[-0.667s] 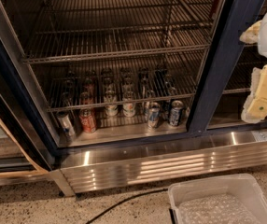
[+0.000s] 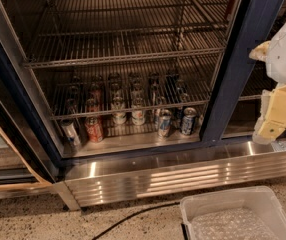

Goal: Pick redbull can from bottom shelf of fridge

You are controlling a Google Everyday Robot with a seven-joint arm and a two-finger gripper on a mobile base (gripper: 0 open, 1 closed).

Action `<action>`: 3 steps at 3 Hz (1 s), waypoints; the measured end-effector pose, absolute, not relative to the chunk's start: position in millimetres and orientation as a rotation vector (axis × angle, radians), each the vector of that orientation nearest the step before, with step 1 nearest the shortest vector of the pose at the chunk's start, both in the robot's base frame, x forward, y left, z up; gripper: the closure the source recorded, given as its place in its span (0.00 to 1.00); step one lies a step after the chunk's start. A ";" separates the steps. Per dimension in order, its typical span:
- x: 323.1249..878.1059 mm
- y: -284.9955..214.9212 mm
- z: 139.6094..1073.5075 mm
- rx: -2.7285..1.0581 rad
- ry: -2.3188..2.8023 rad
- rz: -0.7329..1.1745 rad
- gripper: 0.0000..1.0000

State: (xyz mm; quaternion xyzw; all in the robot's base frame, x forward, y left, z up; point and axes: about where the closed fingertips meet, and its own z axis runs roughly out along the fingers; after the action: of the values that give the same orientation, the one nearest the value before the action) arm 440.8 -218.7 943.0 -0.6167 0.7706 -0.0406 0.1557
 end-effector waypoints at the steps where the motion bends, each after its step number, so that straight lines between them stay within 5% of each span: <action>1: 440.8 -218.6 942.9 -1.766 2.207 -0.116 0.00; 3: 445.7 -215.8 856.9 -1.760 2.224 -0.103 0.00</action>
Offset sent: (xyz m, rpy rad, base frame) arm -0.0032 0.0069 -0.0898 0.0094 0.0212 -0.0070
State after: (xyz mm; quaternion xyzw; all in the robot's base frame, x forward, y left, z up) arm 445.7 -215.8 856.9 -0.6130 0.7747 -0.0360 0.1513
